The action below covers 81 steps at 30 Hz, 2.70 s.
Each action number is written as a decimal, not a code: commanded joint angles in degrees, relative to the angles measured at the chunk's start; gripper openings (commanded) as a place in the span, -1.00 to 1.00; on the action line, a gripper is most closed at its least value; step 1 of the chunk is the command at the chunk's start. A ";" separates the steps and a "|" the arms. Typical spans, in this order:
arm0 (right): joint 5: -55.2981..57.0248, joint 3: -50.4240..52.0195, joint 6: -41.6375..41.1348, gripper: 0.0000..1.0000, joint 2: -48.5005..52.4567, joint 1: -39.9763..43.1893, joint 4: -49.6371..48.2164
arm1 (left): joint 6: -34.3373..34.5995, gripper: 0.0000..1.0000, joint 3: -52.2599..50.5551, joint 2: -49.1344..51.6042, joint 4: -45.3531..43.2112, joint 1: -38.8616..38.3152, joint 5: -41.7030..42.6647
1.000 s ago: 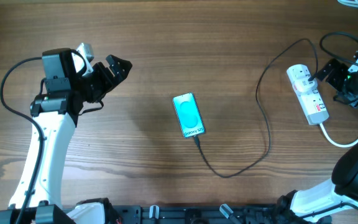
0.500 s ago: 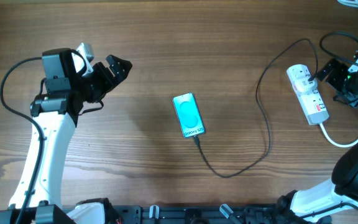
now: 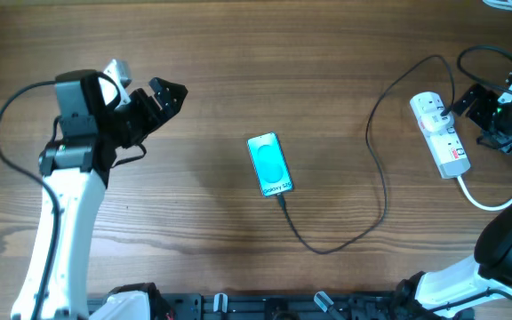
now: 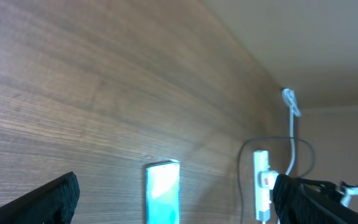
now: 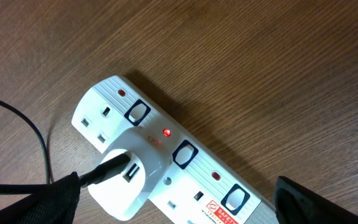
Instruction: Plug charger to phone and switch on socket
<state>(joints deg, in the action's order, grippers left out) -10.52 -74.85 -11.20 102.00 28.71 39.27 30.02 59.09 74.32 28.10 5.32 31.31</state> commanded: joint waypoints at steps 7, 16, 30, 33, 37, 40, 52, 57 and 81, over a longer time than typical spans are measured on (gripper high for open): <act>-0.96 -0.79 0.61 1.00 -0.74 -0.28 -0.28 | -1.14 1.00 0.00 -8.66 -0.13 0.26 -0.39; -0.96 -0.79 0.61 0.99 -0.74 -0.28 -0.28 | -1.33 1.00 -4.79 -8.87 2.69 0.04 -2.56; -0.96 -0.79 0.61 0.99 -0.74 -0.28 -0.28 | -2.45 1.00 -44.59 -17.09 -38.64 -4.85 -9.66; -0.96 -0.79 0.63 0.99 -0.74 -0.28 -0.28 | -9.77 1.00 -47.50 -18.69 -41.27 -4.85 -9.70; -0.96 -0.79 0.61 0.99 -0.74 -0.28 -0.28 | -16.55 1.00 -48.00 -19.93 -41.24 -4.85 -9.09; -0.96 -0.79 0.61 1.00 -0.74 -0.28 -0.28 | -17.84 1.00 -49.66 -20.00 -43.43 -4.85 -8.83; -0.96 -0.79 0.61 1.00 -0.74 -0.28 -0.28 | -17.81 1.00 -58.77 -28.63 -46.88 -4.85 -8.22; -0.96 -0.79 0.59 1.00 -0.74 -0.28 -0.28 | -17.88 1.00 -58.77 -43.06 -35.93 -4.85 -8.48; -0.96 -0.79 0.61 1.00 -0.74 -0.28 -0.31 | -20.61 1.00 -58.77 -74.16 -24.41 -5.86 -22.62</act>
<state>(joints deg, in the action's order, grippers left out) -10.76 -74.85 -11.20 102.00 28.71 39.07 10.52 0.54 0.80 3.25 -0.34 10.07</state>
